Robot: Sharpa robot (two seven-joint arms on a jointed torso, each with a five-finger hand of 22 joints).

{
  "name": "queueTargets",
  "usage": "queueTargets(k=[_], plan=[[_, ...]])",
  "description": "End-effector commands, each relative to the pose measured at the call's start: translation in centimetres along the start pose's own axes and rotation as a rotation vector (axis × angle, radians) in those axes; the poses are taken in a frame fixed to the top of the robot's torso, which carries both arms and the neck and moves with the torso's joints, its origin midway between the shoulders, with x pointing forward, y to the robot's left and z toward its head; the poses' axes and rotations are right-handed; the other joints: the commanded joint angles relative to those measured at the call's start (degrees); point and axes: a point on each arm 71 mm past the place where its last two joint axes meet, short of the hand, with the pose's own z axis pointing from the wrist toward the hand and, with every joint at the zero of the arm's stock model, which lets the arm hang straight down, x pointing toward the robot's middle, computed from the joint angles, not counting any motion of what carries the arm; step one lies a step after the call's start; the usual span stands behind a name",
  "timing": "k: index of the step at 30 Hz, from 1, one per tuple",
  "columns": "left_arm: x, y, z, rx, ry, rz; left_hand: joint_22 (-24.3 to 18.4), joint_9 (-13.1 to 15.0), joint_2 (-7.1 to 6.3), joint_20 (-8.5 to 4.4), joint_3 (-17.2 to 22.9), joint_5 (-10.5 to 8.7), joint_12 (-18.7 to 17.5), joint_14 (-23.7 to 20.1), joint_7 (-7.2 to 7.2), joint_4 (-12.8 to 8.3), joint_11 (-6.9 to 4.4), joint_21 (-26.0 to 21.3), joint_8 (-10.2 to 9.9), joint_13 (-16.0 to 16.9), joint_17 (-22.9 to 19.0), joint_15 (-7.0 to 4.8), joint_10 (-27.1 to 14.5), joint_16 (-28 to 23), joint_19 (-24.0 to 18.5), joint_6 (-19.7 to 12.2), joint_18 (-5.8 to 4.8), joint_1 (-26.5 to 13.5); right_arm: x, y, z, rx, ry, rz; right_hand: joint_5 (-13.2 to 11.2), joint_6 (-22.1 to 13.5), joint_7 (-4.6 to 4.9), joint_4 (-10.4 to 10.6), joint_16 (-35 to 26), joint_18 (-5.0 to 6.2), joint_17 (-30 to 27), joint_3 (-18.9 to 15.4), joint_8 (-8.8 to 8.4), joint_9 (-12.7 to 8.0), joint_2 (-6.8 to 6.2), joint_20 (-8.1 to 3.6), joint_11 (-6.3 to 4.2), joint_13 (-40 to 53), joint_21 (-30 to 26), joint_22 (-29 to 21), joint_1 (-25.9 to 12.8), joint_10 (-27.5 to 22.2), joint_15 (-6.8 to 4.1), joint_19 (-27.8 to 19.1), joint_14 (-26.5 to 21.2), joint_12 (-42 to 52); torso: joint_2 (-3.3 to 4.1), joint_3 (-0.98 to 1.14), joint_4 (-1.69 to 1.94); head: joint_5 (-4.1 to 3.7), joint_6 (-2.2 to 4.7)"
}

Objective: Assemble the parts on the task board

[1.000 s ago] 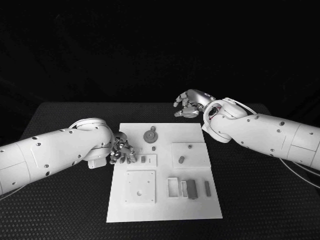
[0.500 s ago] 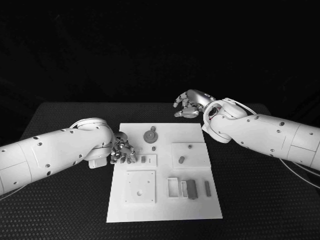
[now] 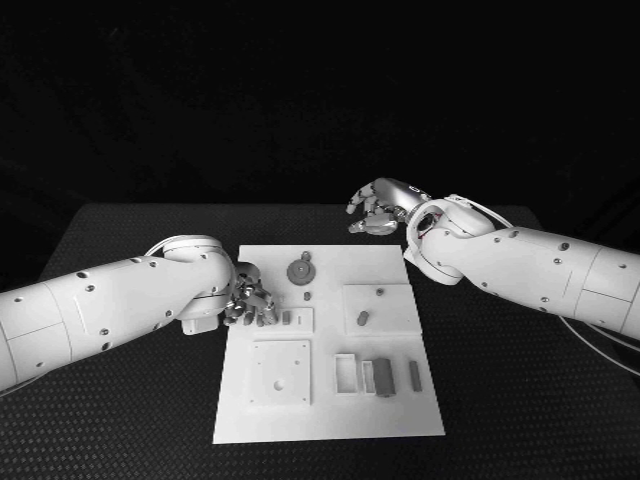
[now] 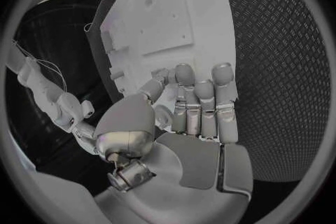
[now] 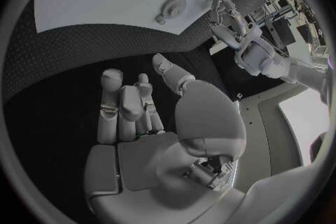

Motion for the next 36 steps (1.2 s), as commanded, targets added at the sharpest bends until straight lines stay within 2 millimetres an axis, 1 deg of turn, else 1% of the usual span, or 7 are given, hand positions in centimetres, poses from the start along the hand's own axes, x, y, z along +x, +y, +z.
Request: queueTargets(k=[1, 10, 20, 26, 36], plan=[[0.9, 0.4, 0.5, -0.037, 0.024, 0.060, 1.26, 0.05, 2.06, -0.43, 0.37, 0.22, 0.37, 0.24, -0.17, 0.02, -0.22, 0.33, -0.16, -0.06, -0.07, -0.32, 0.23, 0.40, 0.05, 0.26, 2.14, 2.90, 0.1, 0.1, 0.0, -0.004, 0.011, -0.004, 0.21, -0.55, 0.88, -0.03, -0.30, 1.78, -0.03, -0.11, -0.10, -0.07, 0.07, -0.23, 0.03, -0.06, -0.31, 1.04, -0.51, -0.23, 0.02, -0.01, -0.32, 0.23, 0.03, 0.00, -0.04, 0.03, -0.02], [0.7, 0.9, 0.5, -0.053, 0.014, 0.063, 1.25, 0.06, 2.05, -0.50, 0.63, 0.27, 0.41, 0.41, -0.26, -0.03, -0.32, 0.48, -0.16, -0.12, -0.12, -0.41, 0.41, 0.46, 0.15, 0.44, 2.18, 3.47, 0.1, 0.0, 0.0, -0.004, 0.011, -0.003, 0.21, -0.55, 0.88, -0.03, -0.30, 1.78, -0.03, -0.11, -0.11, -0.07, 0.07, -0.23, 0.03, -0.07, -0.32, 1.03, -0.52, -0.23, 0.02, -0.01, -0.32, 0.23, -0.02, -0.04, 0.04, -0.02, -0.13], [0.6, 1.4, 0.6, -0.064, 0.014, 0.064, 1.26, 0.06, 2.19, -0.51, 0.69, 0.26, 0.46, 0.51, -0.29, 0.02, -0.35, 0.59, -0.16, -0.14, -0.13, -0.45, 0.52, 0.52, 0.22, 0.56, 2.17, 3.64, 0.2, 0.0, 0.0, -0.002, 0.013, -0.003, 0.21, -0.55, 0.88, -0.04, -0.31, 1.78, -0.02, -0.09, -0.11, -0.08, 0.08, -0.23, 0.03, -0.08, -0.33, 1.04, -0.51, -0.24, 0.02, -0.01, -0.32, 0.24, 0.00, -0.05, 0.03, -0.03, -0.15], [0.7, 1.6, 0.6, -0.069, 0.021, 0.066, 1.26, 0.06, 2.26, -0.51, 0.68, 0.26, 0.47, 0.54, -0.30, 0.04, -0.36, 0.63, -0.16, -0.14, -0.13, -0.46, 0.55, 0.55, 0.24, 0.59, 2.16, 3.65, 0.2, 0.0, -0.1, -0.002, 0.013, -0.003, 0.21, -0.55, 0.88, -0.05, -0.31, 1.78, -0.02, -0.08, -0.11, -0.08, 0.09, -0.24, 0.03, -0.08, -0.34, 1.04, -0.49, -0.24, 0.02, -0.01, -0.32, 0.24, -0.04, -0.07, 0.08, -0.03, -0.30], [0.8, 1.5, 0.6, -0.066, 0.026, 0.068, 1.26, 0.05, 2.29, -0.50, 0.62, 0.25, 0.47, 0.55, -0.29, 0.09, -0.35, 0.67, -0.18, -0.16, -0.14, -0.46, 0.56, 0.56, 0.24, 0.60, 2.13, 3.59, 0.2, 0.0, -0.1, -0.002, 0.013, -0.003, 0.21, -0.55, 0.88, -0.06, -0.32, 1.78, -0.02, -0.07, -0.12, -0.09, 0.09, -0.24, 0.03, -0.09, -0.35, 1.04, -0.49, -0.24, 0.02, 0.00, -0.31, 0.25, -0.01, -0.02, 0.00, 0.06, -0.28]])
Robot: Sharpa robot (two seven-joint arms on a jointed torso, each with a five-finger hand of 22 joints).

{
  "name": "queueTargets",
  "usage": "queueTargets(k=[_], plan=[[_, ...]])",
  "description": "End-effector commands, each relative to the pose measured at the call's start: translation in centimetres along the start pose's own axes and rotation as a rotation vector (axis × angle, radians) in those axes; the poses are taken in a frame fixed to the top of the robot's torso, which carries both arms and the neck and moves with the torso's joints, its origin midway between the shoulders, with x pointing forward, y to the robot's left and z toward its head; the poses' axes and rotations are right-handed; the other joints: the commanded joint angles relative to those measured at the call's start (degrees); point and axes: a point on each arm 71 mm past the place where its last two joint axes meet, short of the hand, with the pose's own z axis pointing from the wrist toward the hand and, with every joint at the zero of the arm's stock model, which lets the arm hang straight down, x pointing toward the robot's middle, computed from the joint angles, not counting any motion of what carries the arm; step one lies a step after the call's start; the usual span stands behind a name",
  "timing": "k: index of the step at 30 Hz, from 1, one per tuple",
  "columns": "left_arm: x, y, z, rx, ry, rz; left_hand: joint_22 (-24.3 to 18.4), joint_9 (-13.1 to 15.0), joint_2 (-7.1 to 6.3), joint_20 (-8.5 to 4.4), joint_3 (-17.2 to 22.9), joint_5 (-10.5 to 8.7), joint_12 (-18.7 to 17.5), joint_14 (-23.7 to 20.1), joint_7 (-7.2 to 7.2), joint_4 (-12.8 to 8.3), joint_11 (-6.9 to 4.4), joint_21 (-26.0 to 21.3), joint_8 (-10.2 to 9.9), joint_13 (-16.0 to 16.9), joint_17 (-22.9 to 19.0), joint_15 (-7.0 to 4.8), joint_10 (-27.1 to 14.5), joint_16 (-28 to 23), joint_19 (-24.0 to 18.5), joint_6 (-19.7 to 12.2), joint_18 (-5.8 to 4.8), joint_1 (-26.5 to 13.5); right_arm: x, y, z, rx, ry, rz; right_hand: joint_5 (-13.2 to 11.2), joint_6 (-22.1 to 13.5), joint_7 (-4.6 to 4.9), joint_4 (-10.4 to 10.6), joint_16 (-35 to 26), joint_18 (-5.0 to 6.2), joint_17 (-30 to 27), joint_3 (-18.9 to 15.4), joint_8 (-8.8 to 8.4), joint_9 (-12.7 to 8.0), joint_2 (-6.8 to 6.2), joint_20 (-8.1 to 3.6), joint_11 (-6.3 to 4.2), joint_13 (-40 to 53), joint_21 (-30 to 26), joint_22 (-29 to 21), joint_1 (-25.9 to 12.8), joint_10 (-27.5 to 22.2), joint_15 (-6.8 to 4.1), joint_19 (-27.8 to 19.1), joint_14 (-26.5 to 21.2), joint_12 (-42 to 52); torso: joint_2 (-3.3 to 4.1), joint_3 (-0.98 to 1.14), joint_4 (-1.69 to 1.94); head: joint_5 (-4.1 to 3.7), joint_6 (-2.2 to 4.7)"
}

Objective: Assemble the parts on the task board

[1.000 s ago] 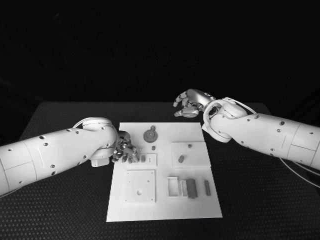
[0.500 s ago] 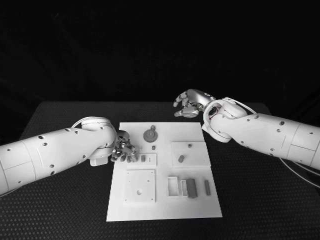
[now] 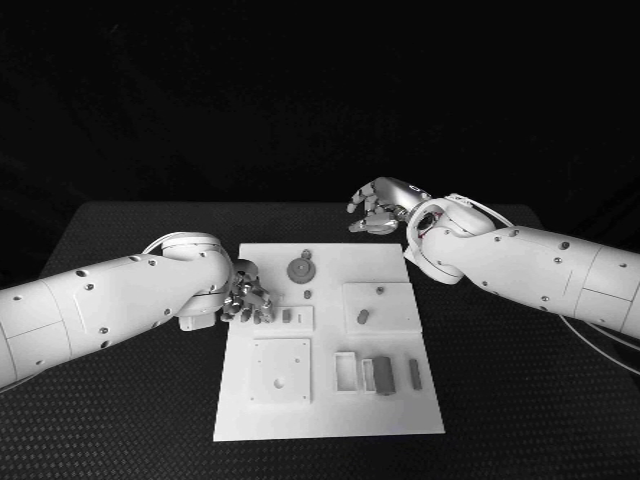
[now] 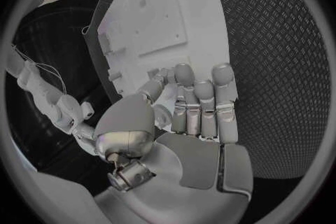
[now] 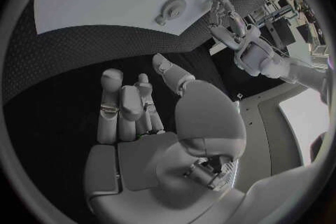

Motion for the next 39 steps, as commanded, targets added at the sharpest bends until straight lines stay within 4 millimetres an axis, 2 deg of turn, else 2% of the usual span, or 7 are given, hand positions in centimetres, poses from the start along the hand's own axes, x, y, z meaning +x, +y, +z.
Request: queueTargets(k=[1, 13, 39], plan=[[1.05, 0.98, 0.56, -0.060, 0.035, 0.041, 1.28, 0.04, 2.81, -0.32, 0.26, 0.24, 0.25, 0.07, -0.08, 0.13, -0.27, 0.24, -0.37, -0.06, -0.08, -0.43, 0.03, 0.33, -0.16, 0.39, 2.13, 3.05, 0.09, 0.06, -0.01, -0.004, 0.009, -0.003, 0.20, -0.36, 0.92, -0.05, -0.32, 1.78, -0.02, -0.07, -0.12, -0.09, 0.09, -0.33, 0.03, -0.10, -0.35, 1.04, -0.49, -0.24, 0.02, 0.07, -0.31, 0.26, 0.02, 0.04, -0.06, 0.03, 0.02], [1.24, 0.67, 0.62, -0.053, 0.054, 0.049, 1.25, 0.00, 2.17, -0.32, 0.09, 0.27, 0.21, 0.03, -0.07, 0.13, -0.26, 0.30, -0.48, -0.13, -0.13, -0.41, -0.01, 0.32, -0.26, 0.39, 2.10, 2.96, 0.10, 0.08, -0.01, -0.005, 0.010, -0.003, 0.20, -0.36, 0.92, -0.05, -0.32, 1.78, -0.02, -0.07, -0.13, -0.10, 0.09, -0.33, 0.03, -0.11, -0.35, 1.04, -0.51, -0.24, 0.02, 0.07, -0.31, 0.27, 0.04, 0.06, -0.07, 0.06, -0.14], [1.00, 0.77, 0.66, -0.048, 0.020, 0.045, 1.30, -0.01, 2.17, -0.42, 0.49, 0.29, 0.45, 0.31, -0.22, 0.05, -0.40, 0.75, -0.48, -0.16, -0.13, -0.52, 0.36, 0.64, -0.06, 0.85, 2.11, 4.28, 0.10, 0.05, 0.00, -0.004, 0.010, -0.002, 0.20, -0.37, 0.93, -0.05, -0.33, 1.78, -0.01, -0.06, -0.14, -0.11, 0.09, -0.33, 0.04, -0.13, -0.37, 1.05, -0.52, -0.25, 0.02, 0.08, -0.31, 0.28, -0.02, -0.03, -0.02, 0.00, -0.42]])
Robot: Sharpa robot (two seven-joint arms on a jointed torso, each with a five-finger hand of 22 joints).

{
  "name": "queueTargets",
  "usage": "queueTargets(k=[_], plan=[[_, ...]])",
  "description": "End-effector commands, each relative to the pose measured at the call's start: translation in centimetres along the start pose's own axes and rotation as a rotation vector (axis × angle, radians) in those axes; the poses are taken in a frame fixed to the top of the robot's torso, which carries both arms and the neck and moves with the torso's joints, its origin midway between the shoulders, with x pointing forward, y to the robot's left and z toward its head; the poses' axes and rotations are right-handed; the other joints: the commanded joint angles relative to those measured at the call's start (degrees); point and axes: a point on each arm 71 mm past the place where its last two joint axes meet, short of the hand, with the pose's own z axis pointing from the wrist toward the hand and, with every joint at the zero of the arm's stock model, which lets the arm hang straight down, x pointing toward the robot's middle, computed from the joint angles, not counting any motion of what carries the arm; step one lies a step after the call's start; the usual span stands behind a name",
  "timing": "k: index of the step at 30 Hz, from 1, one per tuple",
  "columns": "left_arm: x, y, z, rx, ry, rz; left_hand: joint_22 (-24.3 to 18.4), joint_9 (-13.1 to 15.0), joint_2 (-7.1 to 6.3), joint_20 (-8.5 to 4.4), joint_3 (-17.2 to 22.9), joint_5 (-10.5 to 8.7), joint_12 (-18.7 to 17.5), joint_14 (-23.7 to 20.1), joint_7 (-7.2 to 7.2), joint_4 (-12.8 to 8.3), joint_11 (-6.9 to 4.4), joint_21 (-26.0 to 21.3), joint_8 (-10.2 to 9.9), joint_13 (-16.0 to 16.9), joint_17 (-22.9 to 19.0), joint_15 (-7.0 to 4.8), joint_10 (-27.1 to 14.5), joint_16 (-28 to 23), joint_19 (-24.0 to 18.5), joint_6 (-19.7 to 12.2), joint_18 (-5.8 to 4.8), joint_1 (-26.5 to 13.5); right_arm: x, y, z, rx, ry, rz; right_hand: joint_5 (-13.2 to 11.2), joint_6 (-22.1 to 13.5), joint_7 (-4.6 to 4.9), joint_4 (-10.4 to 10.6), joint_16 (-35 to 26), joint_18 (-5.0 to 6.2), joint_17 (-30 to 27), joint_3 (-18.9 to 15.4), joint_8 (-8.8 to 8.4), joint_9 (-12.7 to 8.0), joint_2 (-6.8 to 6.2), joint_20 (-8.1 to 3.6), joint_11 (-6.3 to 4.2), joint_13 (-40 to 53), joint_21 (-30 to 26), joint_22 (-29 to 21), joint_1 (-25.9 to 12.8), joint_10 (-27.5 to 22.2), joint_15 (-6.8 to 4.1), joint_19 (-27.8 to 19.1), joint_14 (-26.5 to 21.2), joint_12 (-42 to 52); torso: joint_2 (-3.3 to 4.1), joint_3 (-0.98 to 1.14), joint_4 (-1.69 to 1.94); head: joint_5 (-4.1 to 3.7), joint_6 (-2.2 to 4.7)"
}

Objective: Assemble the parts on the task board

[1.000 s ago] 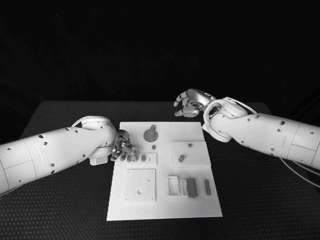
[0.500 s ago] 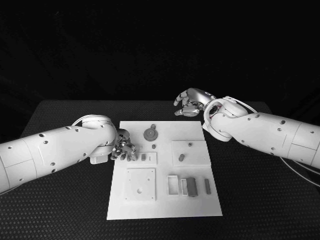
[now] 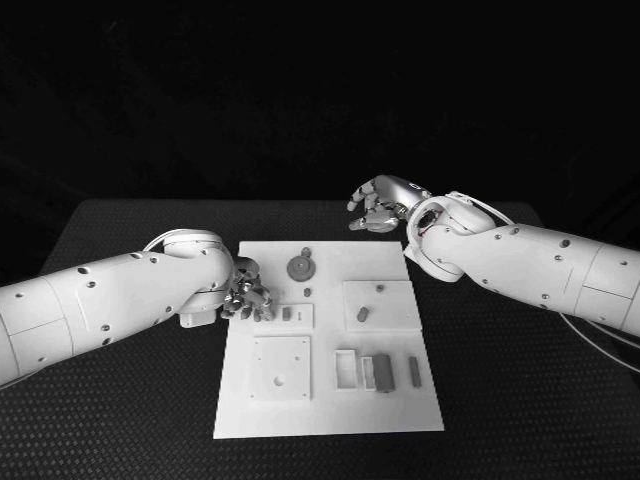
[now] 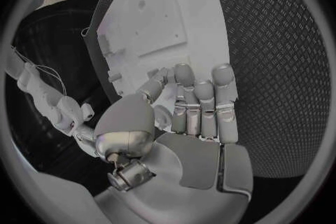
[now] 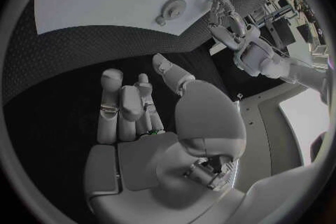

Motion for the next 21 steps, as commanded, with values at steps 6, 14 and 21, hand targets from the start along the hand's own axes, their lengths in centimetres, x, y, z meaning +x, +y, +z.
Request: queueTargets(k=[6, 14, 21], plan=[[1.03, 0.95, 0.59, -0.046, 0.014, 0.019, 1.32, 0.04, 2.91, -0.29, 0.43, 0.26, 0.28, 0.33, -0.07, -0.09, -0.26, 0.43, -0.09, -0.05, -0.06, -0.43, 0.30, 0.32, 0.33, 0.44, 2.11, 3.68, 0.10, 0.04, 0.00, -0.004, 0.009, -0.003, 0.18, -0.42, 0.73, -0.05, -0.34, 1.79, -0.01, -0.05, -0.15, -0.08, 0.09, -0.36, 0.04, -0.10, -0.37, 1.01, -0.51, -0.25, 0.02, -0.09, -0.31, 0.35, -0.03, -0.01, 0.01, -0.02, -0.03], [1.09, 0.91, 0.56, -0.041, 0.017, 0.012, 1.32, 0.05, 2.91, -0.29, 0.37, 0.25, 0.33, 0.47, -0.13, -0.07, -0.31, 0.58, -0.06, -0.07, -0.07, -0.45, 0.45, 0.40, 0.42, 0.60, 2.08, 3.75, 0.14, 0.04, -0.01, -0.004, 0.010, -0.003, 0.18, -0.43, 0.73, -0.07, -0.34, 1.79, -0.01, -0.04, -0.16, -0.08, 0.10, -0.36, 0.04, -0.11, -0.37, 1.01, -0.50, -0.25, 0.02, -0.08, -0.30, 0.35, 0.00, 0.01, 0.01, 0.00, -0.02], [1.08, 1.00, 0.56, -0.045, 0.019, 0.013, 1.32, 0.05, 2.91, -0.29, 0.36, 0.26, 0.34, 0.53, -0.16, -0.09, -0.34, 0.65, -0.06, -0.10, -0.08, -0.46, 0.52, 0.43, 0.45, 0.64, 2.07, 3.82, 0.14, 0.02, -0.02, -0.004, 0.011, -0.003, 0.18, -0.43, 0.73, -0.07, -0.34, 1.79, -0.01, -0.04, -0.16, -0.08, 0.10, -0.36, 0.04, -0.11, -0.38, 1.01, -0.49, -0.25, 0.03, -0.07, -0.30, 0.36, 0.00, 0.00, 0.03, -0.03, 0.00]])
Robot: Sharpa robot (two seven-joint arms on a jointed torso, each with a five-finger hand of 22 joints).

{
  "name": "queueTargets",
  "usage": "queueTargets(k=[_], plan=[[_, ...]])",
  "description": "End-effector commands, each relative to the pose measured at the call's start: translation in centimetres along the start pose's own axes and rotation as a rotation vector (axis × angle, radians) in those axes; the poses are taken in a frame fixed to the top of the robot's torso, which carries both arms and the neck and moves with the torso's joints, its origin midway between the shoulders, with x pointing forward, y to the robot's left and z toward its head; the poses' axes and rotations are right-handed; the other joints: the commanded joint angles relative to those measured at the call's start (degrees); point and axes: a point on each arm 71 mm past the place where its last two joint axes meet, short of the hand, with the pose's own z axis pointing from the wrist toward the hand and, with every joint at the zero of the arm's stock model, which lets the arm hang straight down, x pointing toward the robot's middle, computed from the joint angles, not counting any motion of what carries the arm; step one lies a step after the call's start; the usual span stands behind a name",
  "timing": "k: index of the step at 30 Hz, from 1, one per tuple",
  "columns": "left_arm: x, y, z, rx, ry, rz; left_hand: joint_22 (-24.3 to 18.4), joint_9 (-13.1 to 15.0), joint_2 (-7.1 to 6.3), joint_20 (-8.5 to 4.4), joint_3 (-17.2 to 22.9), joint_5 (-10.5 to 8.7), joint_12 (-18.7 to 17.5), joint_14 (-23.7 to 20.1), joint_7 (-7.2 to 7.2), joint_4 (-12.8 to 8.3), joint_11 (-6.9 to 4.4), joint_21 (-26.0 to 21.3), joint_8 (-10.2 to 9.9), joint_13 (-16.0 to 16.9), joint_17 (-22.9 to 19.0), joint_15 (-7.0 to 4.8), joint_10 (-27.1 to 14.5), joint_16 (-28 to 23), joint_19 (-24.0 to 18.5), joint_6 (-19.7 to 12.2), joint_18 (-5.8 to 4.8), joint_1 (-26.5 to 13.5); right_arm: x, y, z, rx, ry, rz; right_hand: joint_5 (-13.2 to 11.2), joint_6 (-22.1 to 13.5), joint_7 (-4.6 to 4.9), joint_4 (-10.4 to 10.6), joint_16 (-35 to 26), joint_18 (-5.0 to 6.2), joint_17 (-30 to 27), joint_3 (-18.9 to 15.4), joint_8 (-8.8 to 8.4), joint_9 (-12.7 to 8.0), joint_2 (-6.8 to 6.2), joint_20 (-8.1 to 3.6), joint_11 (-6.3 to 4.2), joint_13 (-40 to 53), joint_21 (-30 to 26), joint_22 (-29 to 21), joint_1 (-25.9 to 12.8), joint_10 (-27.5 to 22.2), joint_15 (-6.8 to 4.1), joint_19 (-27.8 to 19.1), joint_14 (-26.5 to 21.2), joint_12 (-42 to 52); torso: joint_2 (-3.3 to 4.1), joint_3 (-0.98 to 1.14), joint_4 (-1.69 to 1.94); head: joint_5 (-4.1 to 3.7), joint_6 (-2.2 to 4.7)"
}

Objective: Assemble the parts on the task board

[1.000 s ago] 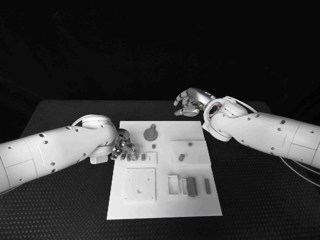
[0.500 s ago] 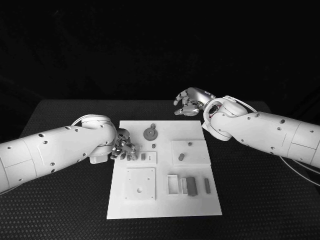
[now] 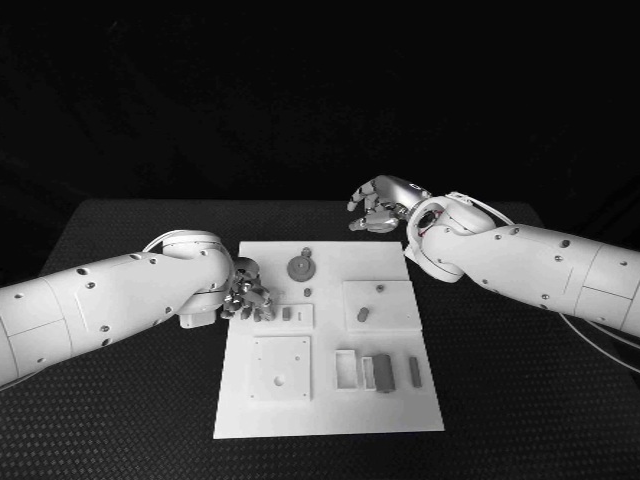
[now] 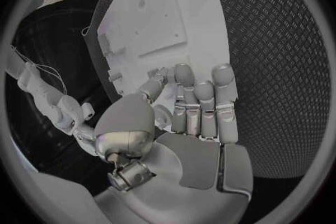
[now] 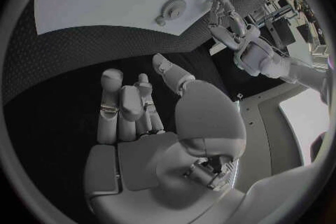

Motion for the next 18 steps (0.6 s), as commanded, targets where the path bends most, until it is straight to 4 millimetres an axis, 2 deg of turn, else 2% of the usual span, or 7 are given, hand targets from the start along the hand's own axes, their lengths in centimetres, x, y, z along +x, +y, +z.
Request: queueTargets(k=[1, 18], plan=[[1.02, 0.91, 0.53, -0.050, 0.024, 0.021, 1.29, 0.06, 3.12, -0.12, 0.41, 0.17, 0.34, 0.29, 0.06, -0.03, -0.12, 0.21, -0.04, -0.08, -0.08, -0.28, 0.15, 0.20, 0.25, 0.36, 2.07, 3.61, 0.09, 0.04, -0.02, -0.004, 0.010, -0.003, 0.18, -0.41, 0.71, -0.07, -0.34, 1.78, -0.01, -0.03, -0.16, -0.09, 0.10, -0.46, 0.04, -0.06, -0.38, 1.02, -0.49, -0.25, 0.03, 0.02, -0.30, 0.40, 0.02, -0.01, 0.02, -0.04, 0.03], [1.02, 0.77, 0.50, -0.066, 0.016, 0.063, 1.24, 0.03, 2.92, -0.09, 0.21, 0.18, 0.29, 0.32, 0.09, 0.19, -0.10, 0.32, -0.12, -0.19, -0.15, -0.28, 0.20, 0.19, 0.19, 0.38, 2.01, 3.47, 0.10, 0.04, -0.01, -0.004, 0.009, -0.003, 0.18, -0.41, 0.71, -0.05, -0.34, 1.78, 0.00, -0.04, -0.17, -0.10, 0.09, -0.46, 0.04, -0.07, -0.38, 1.03, -0.53, -0.25, 0.03, 0.03, -0.29, 0.40, 0.03, 0.03, 0.01, -0.06, -0.20]])
